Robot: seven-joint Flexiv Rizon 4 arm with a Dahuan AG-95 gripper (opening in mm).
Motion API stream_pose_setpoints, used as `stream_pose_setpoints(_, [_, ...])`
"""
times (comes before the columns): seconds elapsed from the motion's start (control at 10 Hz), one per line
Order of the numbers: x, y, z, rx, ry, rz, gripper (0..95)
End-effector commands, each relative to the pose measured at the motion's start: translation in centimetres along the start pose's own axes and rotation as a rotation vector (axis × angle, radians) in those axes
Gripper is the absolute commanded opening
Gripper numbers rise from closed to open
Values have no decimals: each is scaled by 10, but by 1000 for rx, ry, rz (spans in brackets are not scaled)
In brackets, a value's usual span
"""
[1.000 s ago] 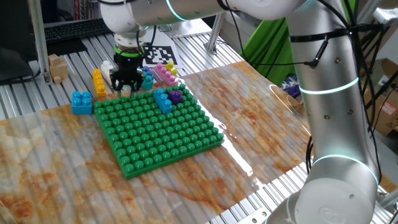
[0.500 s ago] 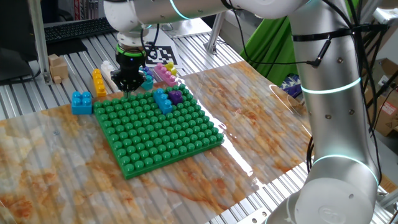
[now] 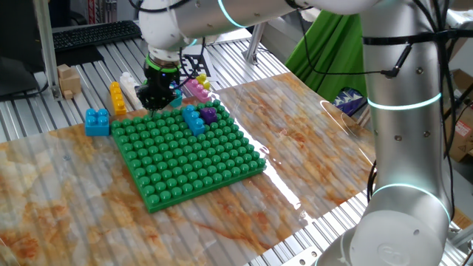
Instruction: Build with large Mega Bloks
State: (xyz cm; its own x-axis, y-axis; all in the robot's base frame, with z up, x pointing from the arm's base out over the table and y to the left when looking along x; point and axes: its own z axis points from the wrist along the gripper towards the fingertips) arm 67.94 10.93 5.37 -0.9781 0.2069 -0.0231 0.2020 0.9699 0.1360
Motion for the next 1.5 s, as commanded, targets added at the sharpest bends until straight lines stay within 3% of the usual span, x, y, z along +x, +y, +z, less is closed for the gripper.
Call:
stream_pose_setpoints(0.1, [-3, 1, 1, -9, -4, -40, 0])
stream_pose_setpoints(0.3, [-3, 1, 1, -14, -4, -49, 0])
stream_pose_setpoints(0.5, [-3, 1, 1, 3, 4, -13, 0])
stream_pose_setpoints(0.7, [-1, 7, -1, 10, 47, 48, 0])
stream_pose_setpoints(0.8, [3, 18, -5, 17, 57, 65, 0])
stream_pose_setpoints(0.9, [7, 31, -8, 19, 72, 86, 190])
stream_pose_setpoints(1.1, [12, 53, -8, 26, 81, 116, 190])
stream_pose_setpoints(1.2, [15, 66, -7, 37, 74, 135, 380])
stream_pose_setpoints(1.5, [24, 97, -1, 33, 66, 173, 380])
